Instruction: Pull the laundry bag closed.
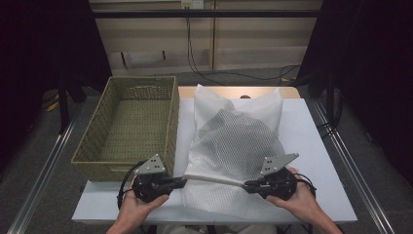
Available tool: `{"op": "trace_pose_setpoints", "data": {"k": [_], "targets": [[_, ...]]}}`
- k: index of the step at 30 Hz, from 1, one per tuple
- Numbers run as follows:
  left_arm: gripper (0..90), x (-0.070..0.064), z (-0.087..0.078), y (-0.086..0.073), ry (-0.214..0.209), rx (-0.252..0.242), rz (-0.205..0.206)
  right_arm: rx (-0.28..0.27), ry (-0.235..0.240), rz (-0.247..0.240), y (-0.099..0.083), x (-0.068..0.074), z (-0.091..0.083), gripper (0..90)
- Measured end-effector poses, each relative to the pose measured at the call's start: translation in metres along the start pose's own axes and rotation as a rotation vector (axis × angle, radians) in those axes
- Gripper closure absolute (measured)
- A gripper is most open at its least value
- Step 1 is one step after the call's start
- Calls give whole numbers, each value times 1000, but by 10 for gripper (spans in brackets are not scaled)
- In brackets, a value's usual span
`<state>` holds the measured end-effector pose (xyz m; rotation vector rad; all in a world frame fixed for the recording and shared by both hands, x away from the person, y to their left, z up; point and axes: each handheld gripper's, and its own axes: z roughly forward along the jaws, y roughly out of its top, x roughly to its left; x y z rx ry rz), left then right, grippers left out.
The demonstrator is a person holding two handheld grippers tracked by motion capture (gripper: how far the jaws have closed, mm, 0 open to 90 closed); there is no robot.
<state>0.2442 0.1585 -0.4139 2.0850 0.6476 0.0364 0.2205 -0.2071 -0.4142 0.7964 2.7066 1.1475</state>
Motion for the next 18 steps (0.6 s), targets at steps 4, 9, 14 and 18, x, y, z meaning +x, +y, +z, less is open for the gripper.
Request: {"op": "trace_pose_setpoints", "data": {"k": [4, 9, 14, 18], "targets": [[882, 1, -1, -2, 4, 0, -7, 7, -13, 14, -5, -3, -3, 818], [882, 2, -1, -4, 3, 8, -7, 2, -20, 25, -10, -6, -8, 818], [882, 2, -1, -2, 4, 6, -2, 5, -25, 23, -10, -6, -8, 818], [882, 2, -1, -2, 3, 0, -8, 5, -24, 26, -10, -6, -9, 818]]}}
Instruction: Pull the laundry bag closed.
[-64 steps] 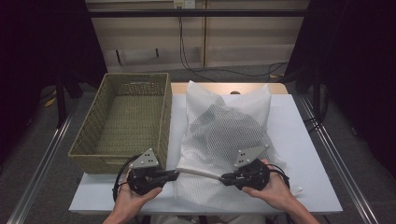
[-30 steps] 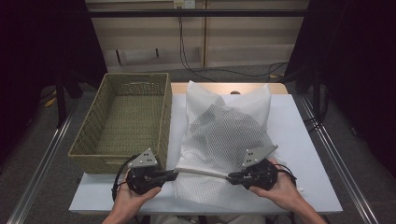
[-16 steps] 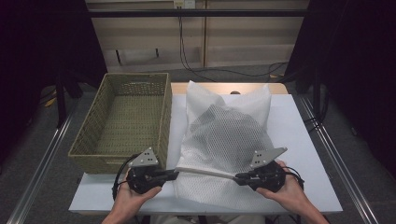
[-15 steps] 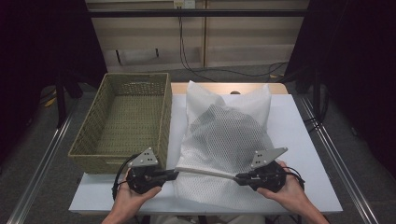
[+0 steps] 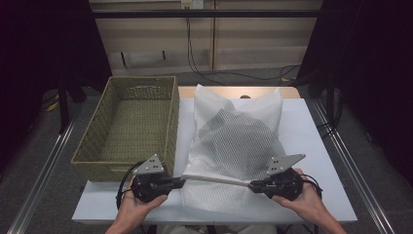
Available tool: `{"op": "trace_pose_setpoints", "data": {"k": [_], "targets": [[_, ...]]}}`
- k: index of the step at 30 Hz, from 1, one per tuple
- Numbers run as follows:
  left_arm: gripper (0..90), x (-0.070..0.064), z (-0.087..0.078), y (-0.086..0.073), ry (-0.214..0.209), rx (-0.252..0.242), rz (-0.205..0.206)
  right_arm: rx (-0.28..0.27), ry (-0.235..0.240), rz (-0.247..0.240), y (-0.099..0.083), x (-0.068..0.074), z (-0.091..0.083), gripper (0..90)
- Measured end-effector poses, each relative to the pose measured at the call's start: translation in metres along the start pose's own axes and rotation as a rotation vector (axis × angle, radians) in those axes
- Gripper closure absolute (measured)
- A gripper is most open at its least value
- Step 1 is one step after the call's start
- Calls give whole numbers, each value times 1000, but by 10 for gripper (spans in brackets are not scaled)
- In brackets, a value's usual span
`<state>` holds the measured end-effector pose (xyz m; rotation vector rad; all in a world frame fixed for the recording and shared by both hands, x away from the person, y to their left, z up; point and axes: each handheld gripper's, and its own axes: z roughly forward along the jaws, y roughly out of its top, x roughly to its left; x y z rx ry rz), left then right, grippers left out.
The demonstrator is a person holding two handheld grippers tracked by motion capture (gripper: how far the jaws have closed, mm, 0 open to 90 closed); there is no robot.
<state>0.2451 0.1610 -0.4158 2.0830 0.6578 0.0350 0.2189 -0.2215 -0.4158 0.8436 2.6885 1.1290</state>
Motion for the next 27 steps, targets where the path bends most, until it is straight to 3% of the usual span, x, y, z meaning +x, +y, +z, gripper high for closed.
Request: {"op": "trace_pose_setpoints", "data": {"k": [27], "targets": [[881, 1, 0, -1, 8, 7, 0, 9, -27, 16, -9, -2, -5, 818]]}}
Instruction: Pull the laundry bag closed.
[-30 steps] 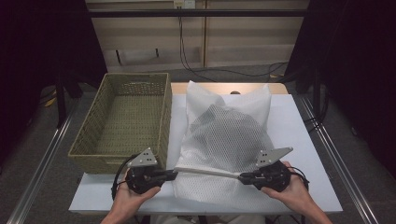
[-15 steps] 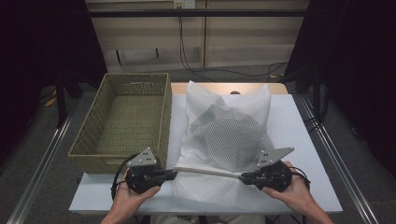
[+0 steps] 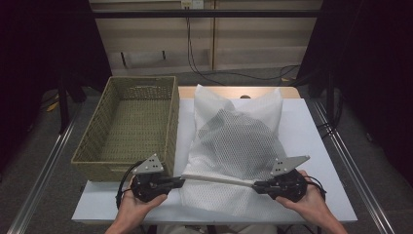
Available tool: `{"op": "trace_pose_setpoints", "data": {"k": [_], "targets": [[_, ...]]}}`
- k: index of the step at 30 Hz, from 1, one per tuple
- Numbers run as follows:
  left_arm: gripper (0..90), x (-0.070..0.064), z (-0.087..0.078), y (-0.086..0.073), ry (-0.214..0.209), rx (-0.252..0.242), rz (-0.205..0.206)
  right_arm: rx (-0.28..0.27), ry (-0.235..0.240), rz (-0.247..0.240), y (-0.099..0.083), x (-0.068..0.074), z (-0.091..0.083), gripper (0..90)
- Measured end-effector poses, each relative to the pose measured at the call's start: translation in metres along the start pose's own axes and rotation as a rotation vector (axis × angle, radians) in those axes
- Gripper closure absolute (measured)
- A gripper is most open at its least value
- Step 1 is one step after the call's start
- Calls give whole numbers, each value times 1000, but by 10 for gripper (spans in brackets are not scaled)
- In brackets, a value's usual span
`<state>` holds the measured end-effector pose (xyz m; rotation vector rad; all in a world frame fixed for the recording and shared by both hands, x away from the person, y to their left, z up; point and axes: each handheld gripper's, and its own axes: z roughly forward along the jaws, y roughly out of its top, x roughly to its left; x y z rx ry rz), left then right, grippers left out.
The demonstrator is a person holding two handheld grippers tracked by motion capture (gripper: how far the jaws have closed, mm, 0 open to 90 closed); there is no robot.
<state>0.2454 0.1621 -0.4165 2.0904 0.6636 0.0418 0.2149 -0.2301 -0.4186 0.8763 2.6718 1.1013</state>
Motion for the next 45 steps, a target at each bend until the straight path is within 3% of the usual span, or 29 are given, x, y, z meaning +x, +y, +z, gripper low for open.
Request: {"op": "trace_pose_setpoints", "data": {"k": [37, 45], "targets": [[881, 0, -2, 0, 4, 0, 3, 18, -39, 30, -18, -11, -15, 817], [880, 1, -2, 1, -7, -6, 5, 22, -34, 41, -22, -20, -18, 817]]}}
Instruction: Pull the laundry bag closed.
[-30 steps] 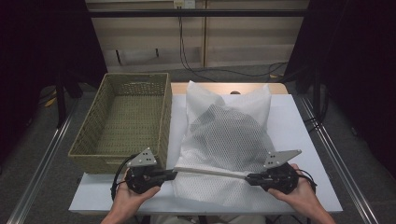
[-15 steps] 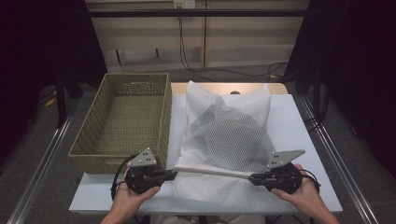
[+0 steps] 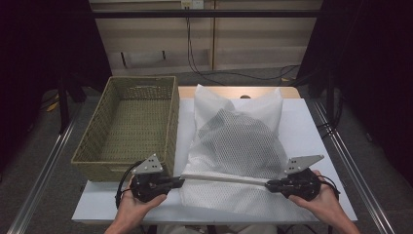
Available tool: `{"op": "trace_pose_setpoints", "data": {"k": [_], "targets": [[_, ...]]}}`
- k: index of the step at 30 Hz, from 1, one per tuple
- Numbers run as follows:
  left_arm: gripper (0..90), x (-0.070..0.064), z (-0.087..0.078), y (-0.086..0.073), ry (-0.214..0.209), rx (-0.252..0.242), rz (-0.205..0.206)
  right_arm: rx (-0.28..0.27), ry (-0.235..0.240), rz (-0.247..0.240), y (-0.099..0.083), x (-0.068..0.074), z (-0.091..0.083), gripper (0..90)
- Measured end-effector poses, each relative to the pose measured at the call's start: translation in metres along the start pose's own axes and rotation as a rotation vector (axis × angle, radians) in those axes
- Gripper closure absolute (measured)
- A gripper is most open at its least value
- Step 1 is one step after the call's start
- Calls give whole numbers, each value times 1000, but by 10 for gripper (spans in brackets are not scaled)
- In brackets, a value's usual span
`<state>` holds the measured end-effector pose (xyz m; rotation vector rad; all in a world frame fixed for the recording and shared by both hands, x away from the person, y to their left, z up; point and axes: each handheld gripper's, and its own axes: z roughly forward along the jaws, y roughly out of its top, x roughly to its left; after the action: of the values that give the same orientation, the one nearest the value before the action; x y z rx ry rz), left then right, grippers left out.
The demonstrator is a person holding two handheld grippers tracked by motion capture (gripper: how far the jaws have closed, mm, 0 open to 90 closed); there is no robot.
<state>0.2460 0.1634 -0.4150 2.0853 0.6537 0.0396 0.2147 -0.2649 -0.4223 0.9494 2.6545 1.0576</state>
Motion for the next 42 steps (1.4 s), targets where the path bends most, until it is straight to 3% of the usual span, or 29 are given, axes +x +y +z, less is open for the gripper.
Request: {"op": "trace_pose_setpoints", "data": {"k": [10, 24, 26, 35, 42], "targets": [[880, 0, 0, 0, -7, 2, 4, 31, -20, 11, -8, -3, -5, 817], [880, 1, 0, 0, -6, -5, 0, 4, -44, 53, -21, -2, -13, 817], [881, 1, 0, 0, -6, 2, 5, 1, -31, 46, -21, -3, -12, 817], [880, 1, -1, 0, -9, -2, 0, 10, -59, 50, -25, -6, -17, 816], [881, 1, 1, -1, -6, 0, 0, -14, -64, 58, -26, -12, -23, 815]]}}
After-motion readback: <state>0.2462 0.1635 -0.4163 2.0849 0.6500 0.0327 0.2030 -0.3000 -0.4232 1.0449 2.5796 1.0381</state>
